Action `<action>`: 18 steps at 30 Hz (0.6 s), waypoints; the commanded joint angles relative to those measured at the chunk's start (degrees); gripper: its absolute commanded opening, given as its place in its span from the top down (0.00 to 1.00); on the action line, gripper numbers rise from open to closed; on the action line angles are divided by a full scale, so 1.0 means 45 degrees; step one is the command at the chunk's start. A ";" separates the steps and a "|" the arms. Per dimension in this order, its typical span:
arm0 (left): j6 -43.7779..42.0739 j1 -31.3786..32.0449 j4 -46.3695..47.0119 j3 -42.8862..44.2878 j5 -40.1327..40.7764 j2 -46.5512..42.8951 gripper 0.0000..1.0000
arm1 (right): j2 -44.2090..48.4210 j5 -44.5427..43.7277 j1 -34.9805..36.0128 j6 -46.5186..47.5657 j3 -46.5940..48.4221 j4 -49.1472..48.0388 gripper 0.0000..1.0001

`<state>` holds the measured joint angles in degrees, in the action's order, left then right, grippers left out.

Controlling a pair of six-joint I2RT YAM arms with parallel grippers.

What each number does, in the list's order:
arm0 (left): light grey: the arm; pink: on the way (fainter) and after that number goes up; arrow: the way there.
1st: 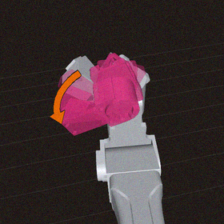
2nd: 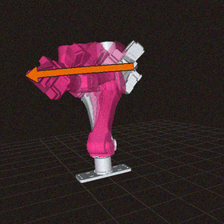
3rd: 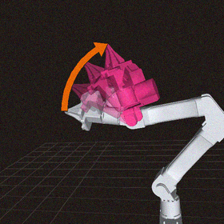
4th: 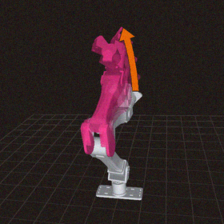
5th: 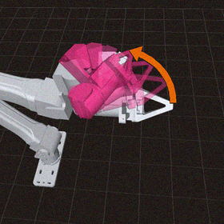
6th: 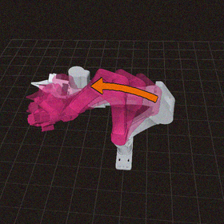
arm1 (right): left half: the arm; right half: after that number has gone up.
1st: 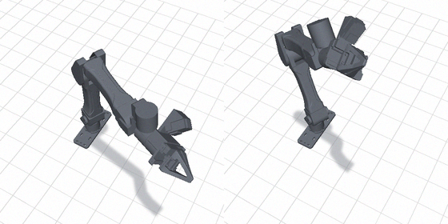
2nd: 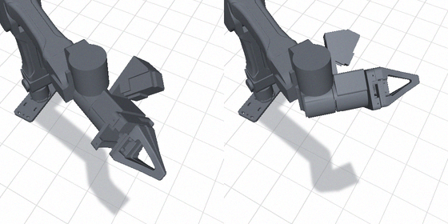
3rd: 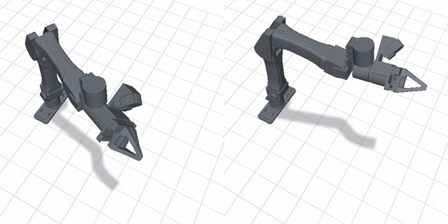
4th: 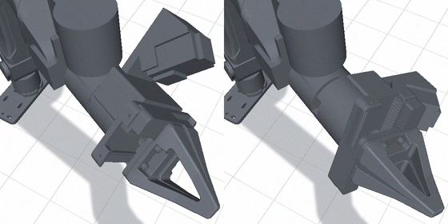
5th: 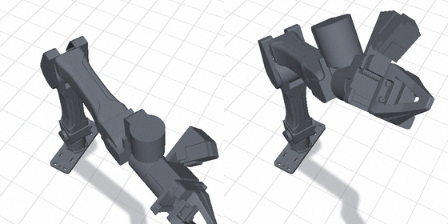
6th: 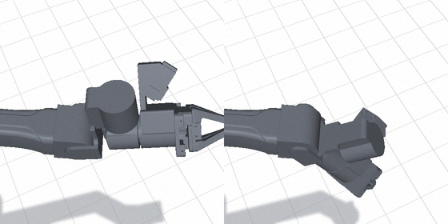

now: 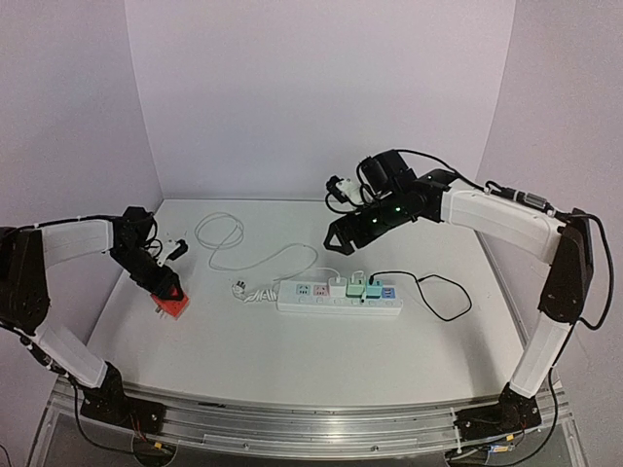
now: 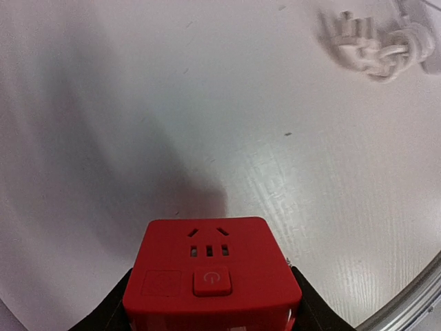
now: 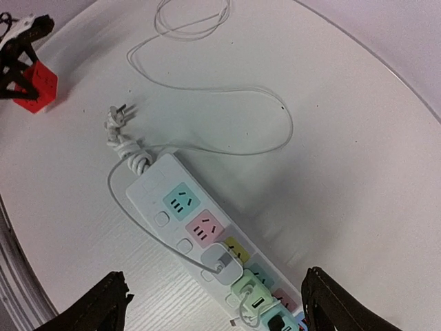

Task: Insert the plug

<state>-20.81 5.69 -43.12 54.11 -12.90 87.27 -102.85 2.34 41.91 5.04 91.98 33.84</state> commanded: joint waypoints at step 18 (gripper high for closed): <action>-0.7042 0.6537 1.0443 -0.1588 -0.3037 -0.4952 1.00 | -0.3167 0.3035 0.2410 -0.8163 0.6541 -0.0255 0.17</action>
<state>-49.98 33.03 -7.16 46.76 -26.41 63.77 -116.71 14.24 50.37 -30.02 118.11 32.49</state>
